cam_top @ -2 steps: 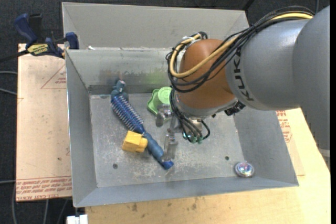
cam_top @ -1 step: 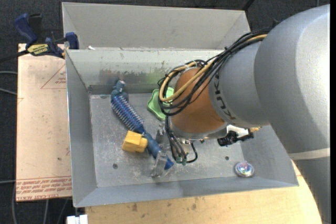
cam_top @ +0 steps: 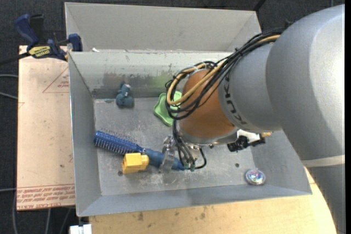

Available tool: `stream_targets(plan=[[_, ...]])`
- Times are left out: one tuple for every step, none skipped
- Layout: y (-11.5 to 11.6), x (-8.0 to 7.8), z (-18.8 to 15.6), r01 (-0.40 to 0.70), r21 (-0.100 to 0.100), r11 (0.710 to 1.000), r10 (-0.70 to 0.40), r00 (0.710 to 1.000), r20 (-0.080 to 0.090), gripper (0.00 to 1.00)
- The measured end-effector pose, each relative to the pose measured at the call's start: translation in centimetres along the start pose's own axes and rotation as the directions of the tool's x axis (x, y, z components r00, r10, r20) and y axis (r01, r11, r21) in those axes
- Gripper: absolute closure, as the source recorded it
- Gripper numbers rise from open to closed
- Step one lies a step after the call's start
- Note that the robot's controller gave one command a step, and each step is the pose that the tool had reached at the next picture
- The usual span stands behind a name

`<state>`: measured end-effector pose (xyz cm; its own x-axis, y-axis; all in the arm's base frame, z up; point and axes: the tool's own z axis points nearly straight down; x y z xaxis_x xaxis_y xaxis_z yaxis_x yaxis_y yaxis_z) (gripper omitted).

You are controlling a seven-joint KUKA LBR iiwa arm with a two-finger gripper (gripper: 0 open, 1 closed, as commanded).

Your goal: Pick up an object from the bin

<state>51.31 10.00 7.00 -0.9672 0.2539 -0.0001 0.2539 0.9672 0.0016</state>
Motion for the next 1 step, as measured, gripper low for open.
stream_targets(plan=[[0.01,-2.65,-13.11,0.007,-0.003,1.0,-0.007,1.0,0.008,1.0]])
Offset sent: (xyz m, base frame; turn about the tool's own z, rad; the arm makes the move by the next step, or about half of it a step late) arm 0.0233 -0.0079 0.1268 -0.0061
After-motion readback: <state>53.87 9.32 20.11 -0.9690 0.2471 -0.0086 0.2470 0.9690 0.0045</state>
